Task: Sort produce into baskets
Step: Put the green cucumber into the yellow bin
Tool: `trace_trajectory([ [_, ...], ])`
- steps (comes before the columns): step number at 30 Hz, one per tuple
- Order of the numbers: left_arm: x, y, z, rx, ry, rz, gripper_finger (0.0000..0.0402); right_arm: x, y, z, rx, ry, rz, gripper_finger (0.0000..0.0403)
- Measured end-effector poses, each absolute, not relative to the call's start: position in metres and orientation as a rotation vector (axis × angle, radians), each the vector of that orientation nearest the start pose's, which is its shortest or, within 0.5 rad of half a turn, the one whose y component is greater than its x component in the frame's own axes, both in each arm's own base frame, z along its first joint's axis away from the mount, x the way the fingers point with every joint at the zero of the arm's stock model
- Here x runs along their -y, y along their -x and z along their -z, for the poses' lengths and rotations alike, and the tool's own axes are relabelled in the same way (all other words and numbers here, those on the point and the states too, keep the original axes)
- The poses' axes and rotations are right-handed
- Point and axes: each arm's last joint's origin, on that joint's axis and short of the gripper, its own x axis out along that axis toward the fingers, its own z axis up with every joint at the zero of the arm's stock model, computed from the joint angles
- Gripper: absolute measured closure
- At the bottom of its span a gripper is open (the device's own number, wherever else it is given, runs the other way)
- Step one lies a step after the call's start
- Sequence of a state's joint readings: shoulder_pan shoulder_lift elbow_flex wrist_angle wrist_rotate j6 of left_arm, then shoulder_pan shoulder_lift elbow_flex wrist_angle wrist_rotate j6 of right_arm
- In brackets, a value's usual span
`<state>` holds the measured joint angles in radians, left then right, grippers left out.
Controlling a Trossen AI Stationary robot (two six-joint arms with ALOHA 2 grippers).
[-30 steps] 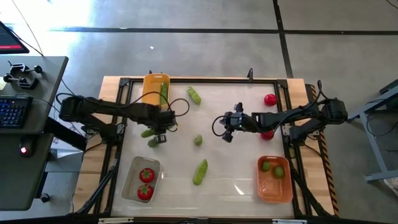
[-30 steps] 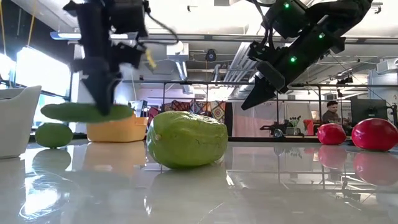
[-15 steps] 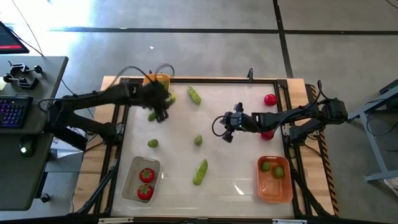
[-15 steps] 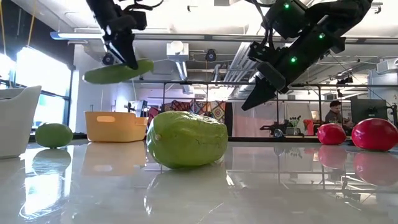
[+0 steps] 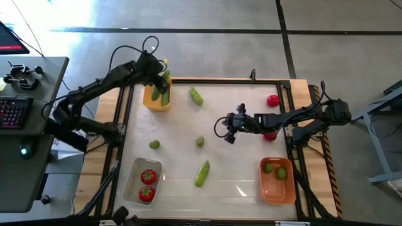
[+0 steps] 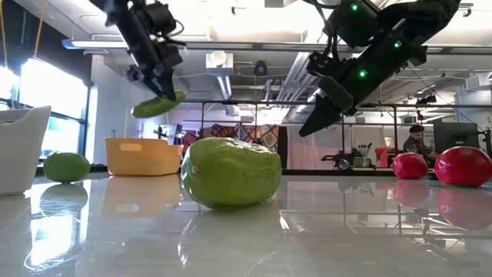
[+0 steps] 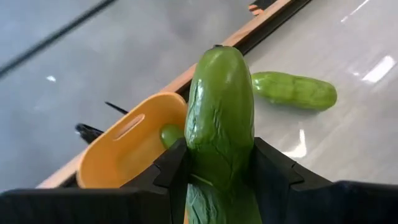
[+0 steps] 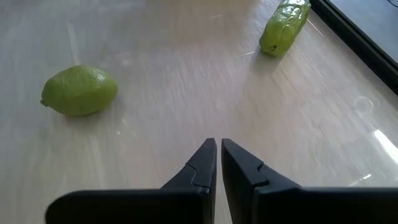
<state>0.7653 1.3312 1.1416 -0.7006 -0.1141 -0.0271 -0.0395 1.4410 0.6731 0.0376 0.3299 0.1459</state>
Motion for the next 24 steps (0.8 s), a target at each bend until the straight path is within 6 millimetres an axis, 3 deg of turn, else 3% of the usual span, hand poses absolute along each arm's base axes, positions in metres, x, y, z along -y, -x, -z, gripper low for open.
trace_trajectory([
  [8,-0.214,-0.197,-0.27,-0.93,0.407,-0.86,0.0286,0.02,-0.274,-0.175,-0.7,-0.034,0.406,0.0389],
  [24,-0.208,-0.199,-0.214,-0.962,0.481,-0.955,0.0285,0.02,-0.273,-0.173,-0.716,-0.034,0.407,0.0389],
])
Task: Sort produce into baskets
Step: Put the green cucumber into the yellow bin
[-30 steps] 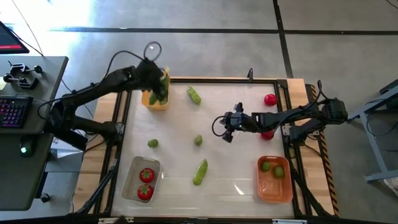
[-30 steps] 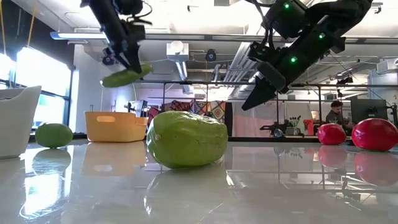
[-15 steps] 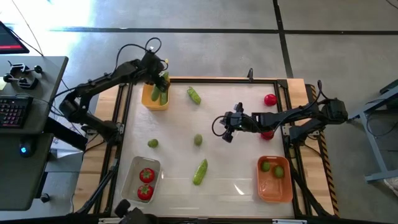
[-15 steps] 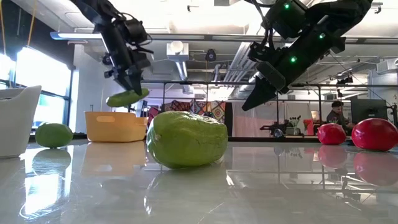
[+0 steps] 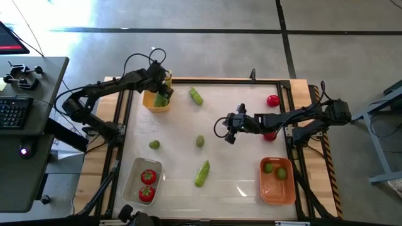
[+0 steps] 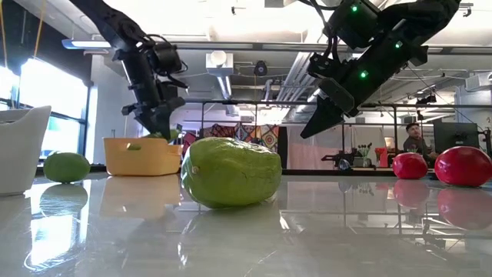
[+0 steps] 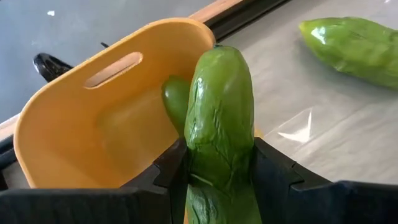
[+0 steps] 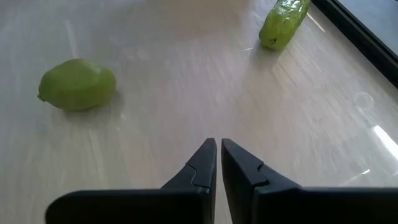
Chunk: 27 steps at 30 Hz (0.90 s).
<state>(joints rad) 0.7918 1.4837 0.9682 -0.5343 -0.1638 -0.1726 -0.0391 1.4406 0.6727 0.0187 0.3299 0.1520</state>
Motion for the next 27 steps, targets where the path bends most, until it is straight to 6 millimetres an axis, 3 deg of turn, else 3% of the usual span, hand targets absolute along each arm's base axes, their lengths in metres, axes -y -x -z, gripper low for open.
trace_trajectory([
  [27,-0.2035,-0.1979,-0.2112,-0.981,0.51,-1.012,0.0284,0.0205,-0.2727,-0.1735,-0.716,-0.031,0.407,0.0389],
])
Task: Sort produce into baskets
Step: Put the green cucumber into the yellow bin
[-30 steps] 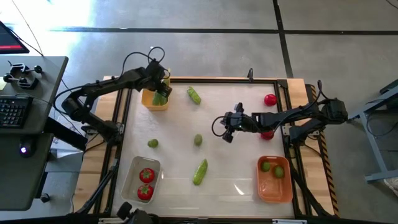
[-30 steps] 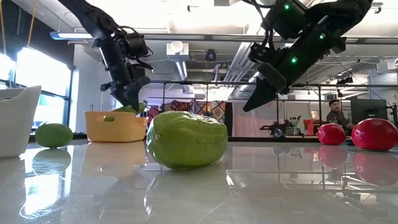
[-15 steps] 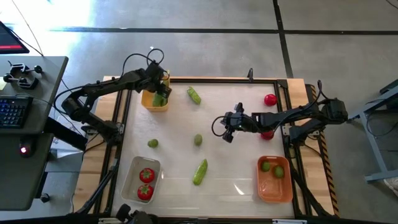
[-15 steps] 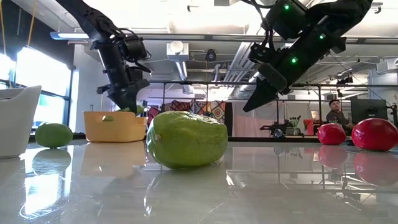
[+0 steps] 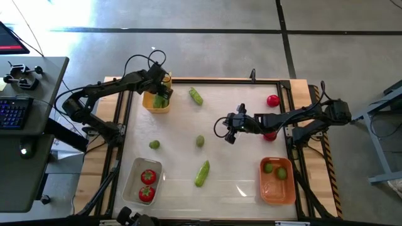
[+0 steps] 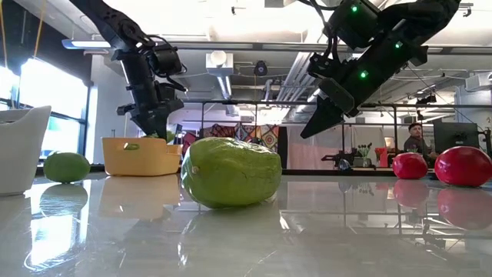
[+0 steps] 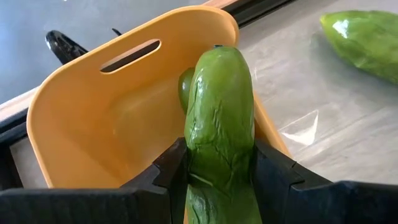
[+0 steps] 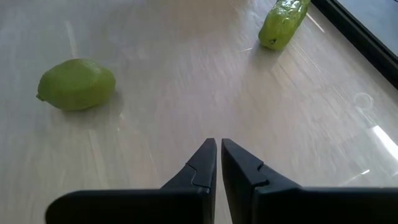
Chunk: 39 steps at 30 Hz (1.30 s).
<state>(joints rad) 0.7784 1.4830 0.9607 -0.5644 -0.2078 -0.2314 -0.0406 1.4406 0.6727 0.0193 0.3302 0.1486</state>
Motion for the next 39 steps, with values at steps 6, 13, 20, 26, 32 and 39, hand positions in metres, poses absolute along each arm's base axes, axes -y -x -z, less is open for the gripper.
trace_trajectory([
  [6,-0.2035,-0.198,-0.2112,-0.992,0.491,-0.996,0.0284,0.0205,-0.2727,-0.1735,-0.716,-0.031,0.407,0.0389],
  [13,-0.203,-0.1974,-0.2108,-1.001,0.494,-0.996,0.0257,0.0205,-0.2727,-0.1735,-0.716,-0.031,0.407,0.0389],
  [20,-0.2027,-0.1968,-0.2106,-1.003,0.502,-1.009,0.0199,0.0205,-0.2727,-0.1734,-0.717,-0.031,0.407,0.0389],
  [26,-0.2036,-0.1958,-0.2109,-0.991,0.504,-1.074,0.019,0.0205,-0.2727,-0.1735,-0.716,-0.031,0.407,0.0389],
  [32,-0.204,-0.1954,-0.2111,-1.012,0.459,-1.071,0.019,0.0205,-0.2727,-0.1734,-0.717,-0.031,0.407,0.0389],
  [39,-0.2038,-0.1965,-0.2111,-1.04,0.409,-1.0,0.019,0.0205,-0.2727,-0.1734,-0.717,-0.031,0.407,0.0389],
])
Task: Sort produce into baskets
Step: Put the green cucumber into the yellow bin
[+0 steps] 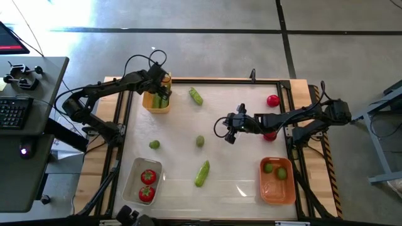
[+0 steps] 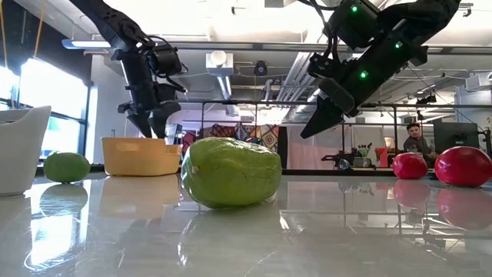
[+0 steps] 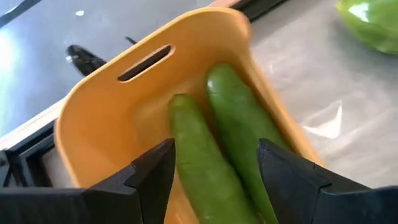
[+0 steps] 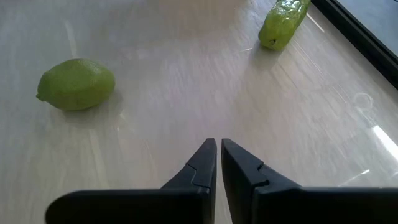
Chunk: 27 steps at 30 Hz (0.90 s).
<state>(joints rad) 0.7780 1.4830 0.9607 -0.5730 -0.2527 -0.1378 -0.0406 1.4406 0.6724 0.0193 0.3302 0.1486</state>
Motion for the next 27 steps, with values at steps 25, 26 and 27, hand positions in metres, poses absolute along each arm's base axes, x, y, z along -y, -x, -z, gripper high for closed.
trace_trajectory([
  [25,-0.196,-0.194,-0.194,-1.136,0.289,-0.796,0.0359,0.021,-0.272,-0.173,-0.72,-0.034,0.409,0.0389],
  [26,-0.196,-0.194,-0.194,-1.139,0.287,-0.794,0.0367,0.021,-0.273,-0.173,-0.716,-0.035,0.409,0.0389],
  [27,-0.196,-0.193,-0.194,-1.141,0.288,-0.796,0.0375,0.021,-0.273,-0.173,-0.715,-0.035,0.409,0.0389],
])
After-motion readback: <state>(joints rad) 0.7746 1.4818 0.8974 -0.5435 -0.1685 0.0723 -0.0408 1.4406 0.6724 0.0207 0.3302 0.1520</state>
